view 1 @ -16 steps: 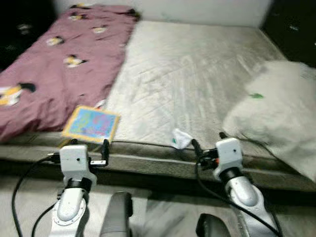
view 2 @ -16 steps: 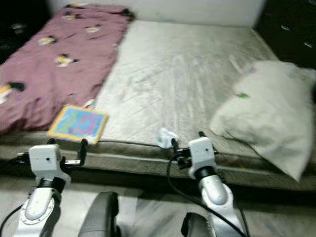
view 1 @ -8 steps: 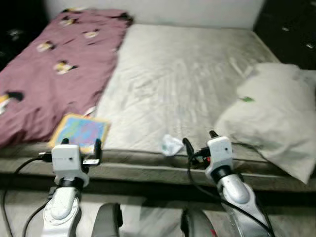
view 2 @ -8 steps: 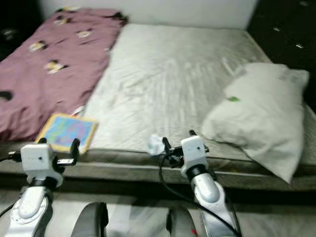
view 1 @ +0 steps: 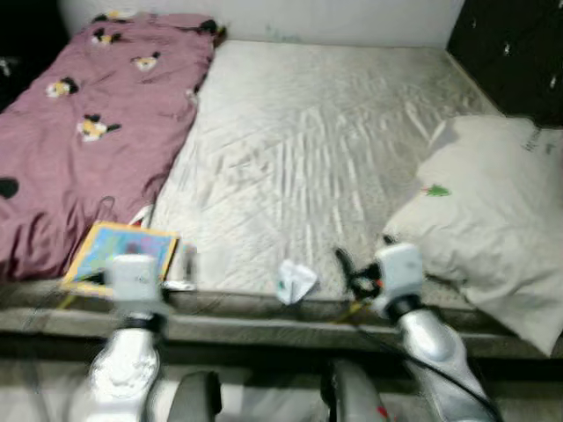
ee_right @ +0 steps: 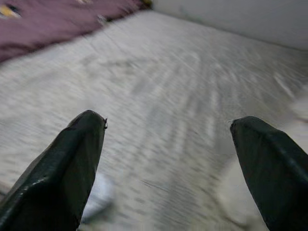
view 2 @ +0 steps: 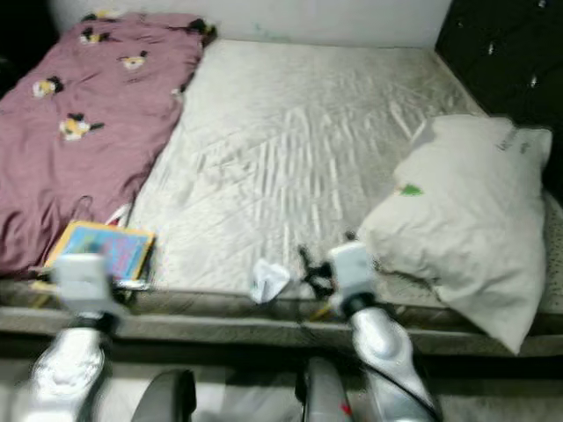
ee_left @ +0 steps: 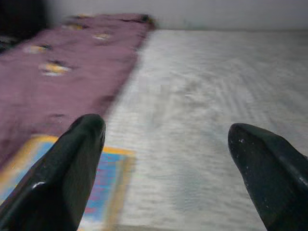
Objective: Clean up the room
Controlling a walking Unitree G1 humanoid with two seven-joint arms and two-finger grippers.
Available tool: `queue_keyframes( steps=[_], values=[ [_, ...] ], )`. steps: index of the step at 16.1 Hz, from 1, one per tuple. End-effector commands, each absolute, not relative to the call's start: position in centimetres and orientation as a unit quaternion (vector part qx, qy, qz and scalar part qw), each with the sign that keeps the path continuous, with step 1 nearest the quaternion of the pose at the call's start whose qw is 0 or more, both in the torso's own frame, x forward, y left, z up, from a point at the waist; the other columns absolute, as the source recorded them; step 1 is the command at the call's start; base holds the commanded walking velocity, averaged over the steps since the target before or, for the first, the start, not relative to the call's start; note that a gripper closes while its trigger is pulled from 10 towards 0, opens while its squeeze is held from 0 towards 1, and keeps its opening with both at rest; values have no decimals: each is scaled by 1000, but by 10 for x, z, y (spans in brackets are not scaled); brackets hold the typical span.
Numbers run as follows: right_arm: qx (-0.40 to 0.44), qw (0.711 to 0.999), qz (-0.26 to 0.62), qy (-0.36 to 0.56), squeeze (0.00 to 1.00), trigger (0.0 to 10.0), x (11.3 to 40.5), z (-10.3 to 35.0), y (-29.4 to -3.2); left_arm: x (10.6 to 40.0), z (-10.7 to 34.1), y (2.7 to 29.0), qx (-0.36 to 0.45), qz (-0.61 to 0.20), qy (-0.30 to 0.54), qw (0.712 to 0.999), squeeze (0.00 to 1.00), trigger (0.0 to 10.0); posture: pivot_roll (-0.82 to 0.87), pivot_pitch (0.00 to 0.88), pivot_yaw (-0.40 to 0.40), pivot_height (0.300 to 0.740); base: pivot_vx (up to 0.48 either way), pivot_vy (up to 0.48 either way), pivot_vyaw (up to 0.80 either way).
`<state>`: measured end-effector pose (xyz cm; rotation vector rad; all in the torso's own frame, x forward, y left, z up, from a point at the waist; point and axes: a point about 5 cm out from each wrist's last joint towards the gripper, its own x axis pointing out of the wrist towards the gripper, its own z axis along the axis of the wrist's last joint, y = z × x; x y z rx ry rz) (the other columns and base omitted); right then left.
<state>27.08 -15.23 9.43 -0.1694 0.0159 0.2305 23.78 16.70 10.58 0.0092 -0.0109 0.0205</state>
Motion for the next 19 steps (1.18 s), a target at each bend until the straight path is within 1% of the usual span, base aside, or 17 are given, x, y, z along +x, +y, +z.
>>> queue_keyframes(
  steps=[1,5,11,13,15,16,17,19],
  values=[
    [-76,990,119,4,0,10000,270,95,-148,235,104,177,16,25,0,1000,0,10000,-3,75,-19,595,0,0,0],
    [-72,990,124,7,0,10000,269,94,-148,235,103,176,13,21,1,1000,0,10000,-4,71,-19,591,0,0,0],
    [-71,988,136,7,0,10000,269,93,-145,235,103,176,13,22,3,1000,0,10000,-3,67,-22,521,0,0,0],
    [-86,984,154,11,0,10000,269,92,-142,236,103,176,15,23,4,1000,0,10000,-1,62,-22,521,0,0,0],
    [-95,975,201,23,0,10000,269,90,-132,238,104,177,15,25,2,1000,0,10000,-1,62,-22,521,0,0,0],
    [-78,968,236,45,0,10000,270,87,-124,238,104,177,16,24,1,1000,0,10000,0,64,-18,521,0,0,0],
    [-84,957,272,50,0,10000,272,86,-117,238,104,177,18,23,3,1000,0,10000,2,63,-19,521,0,0,0],
    [-94,947,304,48,0,10000,276,87,-104,232,101,183,33,28,17,999,0,10000,33,68,-27,521,0,0,0]
  ],
)
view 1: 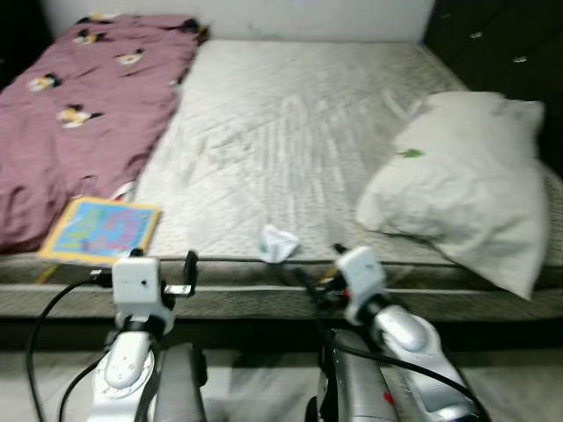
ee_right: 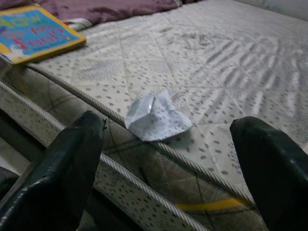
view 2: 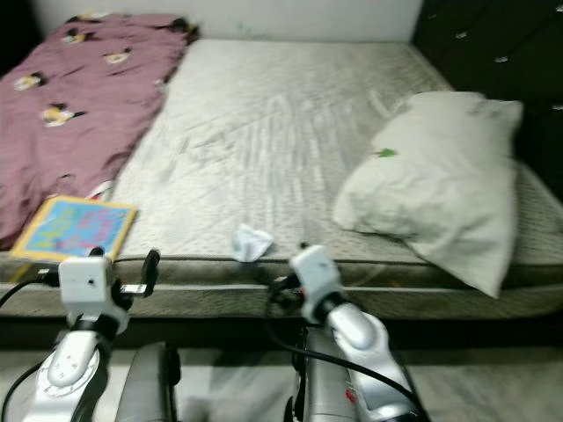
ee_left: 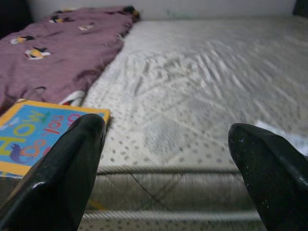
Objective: Clean up the room
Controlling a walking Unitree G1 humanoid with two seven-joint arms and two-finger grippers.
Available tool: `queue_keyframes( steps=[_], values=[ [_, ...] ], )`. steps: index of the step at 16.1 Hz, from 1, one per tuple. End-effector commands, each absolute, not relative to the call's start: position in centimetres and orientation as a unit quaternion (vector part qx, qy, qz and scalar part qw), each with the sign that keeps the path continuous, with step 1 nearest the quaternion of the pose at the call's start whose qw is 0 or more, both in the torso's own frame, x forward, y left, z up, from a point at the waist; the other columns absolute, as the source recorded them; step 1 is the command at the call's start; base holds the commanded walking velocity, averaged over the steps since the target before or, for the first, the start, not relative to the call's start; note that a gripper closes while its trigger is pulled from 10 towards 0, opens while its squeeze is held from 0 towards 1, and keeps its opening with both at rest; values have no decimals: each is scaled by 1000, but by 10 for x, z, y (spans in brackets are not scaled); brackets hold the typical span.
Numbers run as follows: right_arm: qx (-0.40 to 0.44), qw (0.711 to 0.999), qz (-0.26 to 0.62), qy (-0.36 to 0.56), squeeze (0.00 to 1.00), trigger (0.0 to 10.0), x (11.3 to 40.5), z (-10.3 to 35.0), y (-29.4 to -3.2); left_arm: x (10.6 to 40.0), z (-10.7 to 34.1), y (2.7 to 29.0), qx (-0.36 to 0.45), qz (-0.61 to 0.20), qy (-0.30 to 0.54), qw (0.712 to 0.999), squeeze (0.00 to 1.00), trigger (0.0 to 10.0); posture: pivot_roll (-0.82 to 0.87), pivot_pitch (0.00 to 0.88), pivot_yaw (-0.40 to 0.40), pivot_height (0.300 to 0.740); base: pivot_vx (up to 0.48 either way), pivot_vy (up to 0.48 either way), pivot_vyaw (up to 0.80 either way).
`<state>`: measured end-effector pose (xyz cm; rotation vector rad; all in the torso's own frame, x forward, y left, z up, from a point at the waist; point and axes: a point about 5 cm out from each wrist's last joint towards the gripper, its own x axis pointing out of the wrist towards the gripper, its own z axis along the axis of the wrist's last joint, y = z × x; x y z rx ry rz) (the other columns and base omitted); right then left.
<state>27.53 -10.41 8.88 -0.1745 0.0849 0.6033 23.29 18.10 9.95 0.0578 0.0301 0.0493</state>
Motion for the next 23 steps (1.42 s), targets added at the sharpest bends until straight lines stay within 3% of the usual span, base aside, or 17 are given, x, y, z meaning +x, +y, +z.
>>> queue_keyframes(
  steps=[1,8,17,23],
  values=[
    [-87,947,306,45,0,10000,278,89,-101,230,101,186,36,31,18,999,0,10000,41,70,-28,521,0,0,0],
    [-90,950,298,26,0,10000,289,92,-86,213,101,193,42,43,30,998,0,10000,88,99,-23,521,0,0,485],
    [-118,974,184,53,0,10000,317,93,-87,208,107,190,51,30,31,998,0,10000,128,154,-16,521,0,0,0],
    [-127,969,199,77,0,10000,336,96,-66,185,111,188,57,19,47,997,0,10000,175,227,-13,521,0,0,0]
  ],
)
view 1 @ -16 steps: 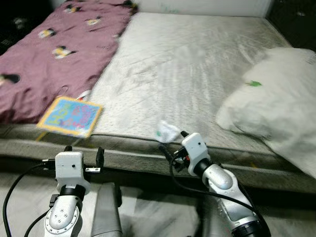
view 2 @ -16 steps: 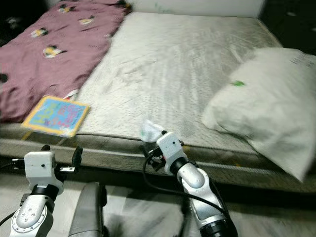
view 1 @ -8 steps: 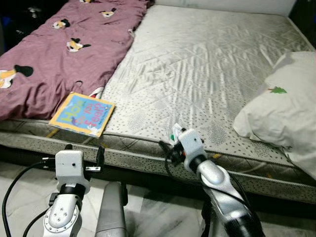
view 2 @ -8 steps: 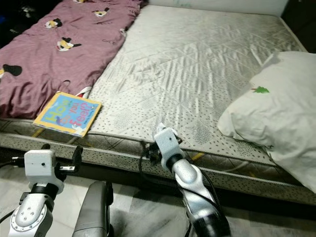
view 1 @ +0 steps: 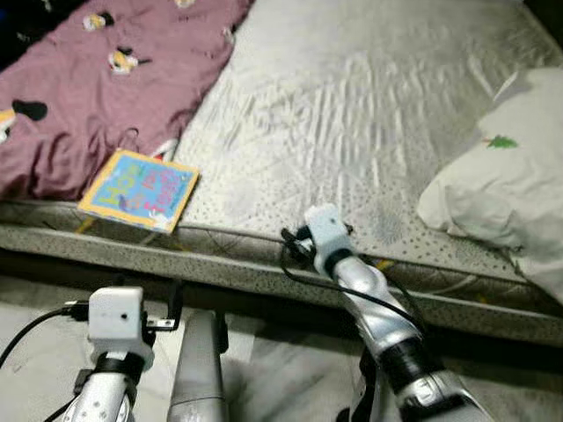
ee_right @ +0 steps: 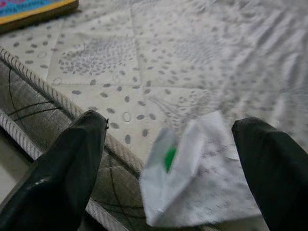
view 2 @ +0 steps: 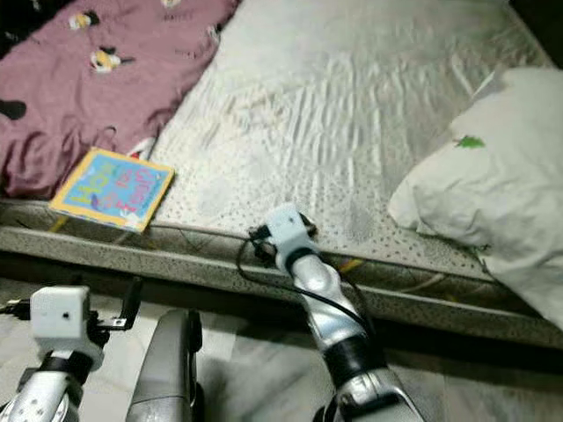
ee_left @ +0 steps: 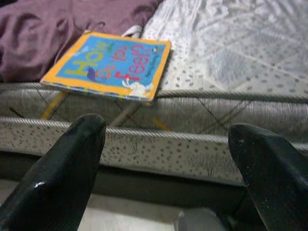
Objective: Clean up the room
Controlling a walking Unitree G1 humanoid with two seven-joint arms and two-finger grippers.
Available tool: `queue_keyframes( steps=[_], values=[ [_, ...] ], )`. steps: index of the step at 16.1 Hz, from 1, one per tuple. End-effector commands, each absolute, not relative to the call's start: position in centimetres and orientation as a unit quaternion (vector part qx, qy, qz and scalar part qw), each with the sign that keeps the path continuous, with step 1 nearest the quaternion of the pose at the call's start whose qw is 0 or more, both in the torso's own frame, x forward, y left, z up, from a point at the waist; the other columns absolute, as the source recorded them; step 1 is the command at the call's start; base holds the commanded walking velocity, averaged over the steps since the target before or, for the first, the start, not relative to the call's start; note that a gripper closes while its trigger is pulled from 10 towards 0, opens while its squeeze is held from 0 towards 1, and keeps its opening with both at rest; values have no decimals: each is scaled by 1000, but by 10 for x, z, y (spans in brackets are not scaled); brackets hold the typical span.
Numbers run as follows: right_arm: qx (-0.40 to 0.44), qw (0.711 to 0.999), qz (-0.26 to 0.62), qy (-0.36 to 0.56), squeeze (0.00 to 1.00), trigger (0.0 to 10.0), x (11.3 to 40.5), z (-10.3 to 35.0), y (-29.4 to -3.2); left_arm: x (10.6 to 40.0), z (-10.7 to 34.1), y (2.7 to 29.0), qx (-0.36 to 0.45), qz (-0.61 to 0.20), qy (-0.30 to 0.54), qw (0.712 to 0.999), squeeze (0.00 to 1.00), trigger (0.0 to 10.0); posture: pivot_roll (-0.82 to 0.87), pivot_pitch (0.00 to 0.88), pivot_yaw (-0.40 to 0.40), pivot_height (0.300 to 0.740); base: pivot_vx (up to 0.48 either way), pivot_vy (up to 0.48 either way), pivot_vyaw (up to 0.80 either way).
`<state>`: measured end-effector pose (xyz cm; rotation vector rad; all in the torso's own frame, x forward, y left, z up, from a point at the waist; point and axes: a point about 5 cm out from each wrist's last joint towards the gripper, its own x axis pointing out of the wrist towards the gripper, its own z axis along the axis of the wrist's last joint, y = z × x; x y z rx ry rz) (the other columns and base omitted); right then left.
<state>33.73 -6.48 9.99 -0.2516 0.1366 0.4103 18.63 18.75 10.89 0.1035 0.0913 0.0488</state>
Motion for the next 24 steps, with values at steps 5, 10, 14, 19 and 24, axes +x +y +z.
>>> queue_keyframes(
  steps=[5,10,14,19,24],
  values=[
    [-133,972,182,74,0,10000,349,102,-52,171,113,187,59,15,65,996,0,10000,189,268,-8,521,0,0,0],
    [-170,976,123,53,0,10000,360,109,-54,169,115,186,59,16,72,996,0,10000,198,276,-9,521,0,0,0],
    [-224,967,116,34,0,0,365,111,-58,169,115,186,59,19,72,995,0,10000,205,272,-14,521,0,0,0],
    [-248,962,105,47,0,0,368,106,-71,172,115,185,56,21,72,996,0,10000,195,265,-17,521,0,0,0],
    [-263,958,104,54,0,0,371,105,-80,180,116,185,56,20,65,996,0,10000,192,245,-16,521,0,0,0]
  ],
)
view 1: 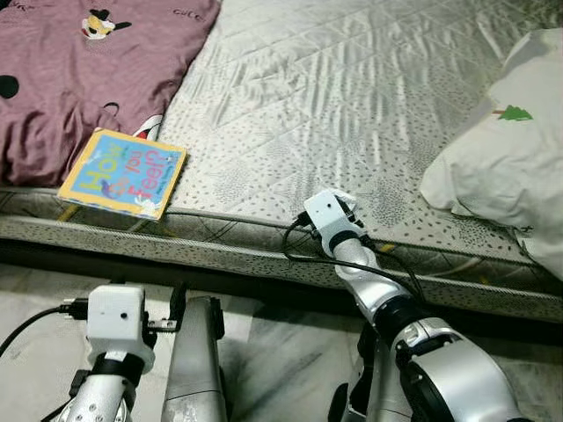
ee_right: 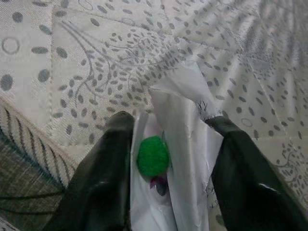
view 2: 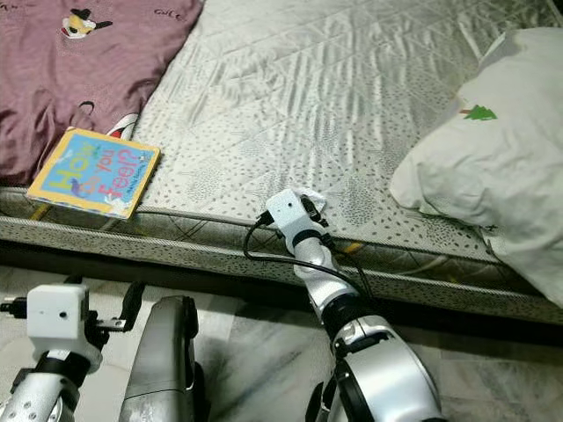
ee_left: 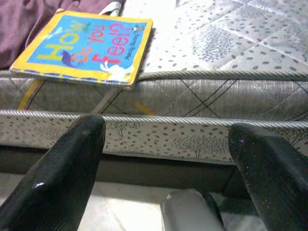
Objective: Clean up the room
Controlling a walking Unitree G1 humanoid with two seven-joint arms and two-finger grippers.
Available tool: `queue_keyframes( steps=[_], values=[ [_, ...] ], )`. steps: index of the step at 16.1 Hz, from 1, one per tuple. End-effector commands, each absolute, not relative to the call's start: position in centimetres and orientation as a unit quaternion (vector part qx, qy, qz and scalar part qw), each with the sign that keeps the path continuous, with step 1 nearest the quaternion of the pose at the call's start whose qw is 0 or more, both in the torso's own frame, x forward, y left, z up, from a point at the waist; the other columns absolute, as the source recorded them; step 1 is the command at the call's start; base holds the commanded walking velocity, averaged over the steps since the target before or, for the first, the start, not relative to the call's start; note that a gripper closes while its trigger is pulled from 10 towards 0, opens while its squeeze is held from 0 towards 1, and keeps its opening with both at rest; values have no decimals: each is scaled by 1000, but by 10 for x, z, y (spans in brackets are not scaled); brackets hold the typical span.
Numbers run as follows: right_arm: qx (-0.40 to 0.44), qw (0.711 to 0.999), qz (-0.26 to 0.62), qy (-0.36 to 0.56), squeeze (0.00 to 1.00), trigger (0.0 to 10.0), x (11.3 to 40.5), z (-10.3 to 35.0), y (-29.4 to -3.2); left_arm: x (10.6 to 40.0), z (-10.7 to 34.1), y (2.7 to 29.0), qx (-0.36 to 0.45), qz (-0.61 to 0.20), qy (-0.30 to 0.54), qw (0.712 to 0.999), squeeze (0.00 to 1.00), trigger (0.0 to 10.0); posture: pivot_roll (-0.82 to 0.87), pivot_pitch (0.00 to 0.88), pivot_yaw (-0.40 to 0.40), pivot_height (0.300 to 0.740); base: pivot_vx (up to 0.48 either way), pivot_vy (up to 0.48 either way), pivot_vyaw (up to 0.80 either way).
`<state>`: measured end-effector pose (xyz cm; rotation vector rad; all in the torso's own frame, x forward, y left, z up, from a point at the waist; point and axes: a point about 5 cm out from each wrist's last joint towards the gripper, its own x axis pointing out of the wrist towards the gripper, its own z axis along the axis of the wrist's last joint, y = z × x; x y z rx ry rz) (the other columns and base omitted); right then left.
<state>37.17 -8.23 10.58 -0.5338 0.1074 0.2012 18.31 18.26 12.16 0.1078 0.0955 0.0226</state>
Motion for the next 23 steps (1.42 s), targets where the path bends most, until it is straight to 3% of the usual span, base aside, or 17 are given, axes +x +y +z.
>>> queue_keyframes(
  steps=[1,9,16,19,23],
  values=[
    [-264,957,105,54,0,0,371,105,-81,181,117,185,55,19,63,996,0,10000,192,243,-15,521,0,0,0],
    [-268,955,114,54,0,0,374,106,-84,196,120,169,12,-55,38,998,0,10000,182,195,-9,521,0,0,0],
    [-285,954,87,44,0,0,381,115,-101,217,120,161,15,-98,12,995,0,10000,152,81,-1,521,0,0,0],
    [-204,977,62,20,0,0,382,124,-115,230,119,158,15,-100,-11,995,0,10000,104,8,5,521,0,0,0],
    [-79,996,47,-16,0,0,368,121,-134,238,119,156,17,-87,-33,996,0,10000,52,0,21,521,0,0,0]
  ],
)
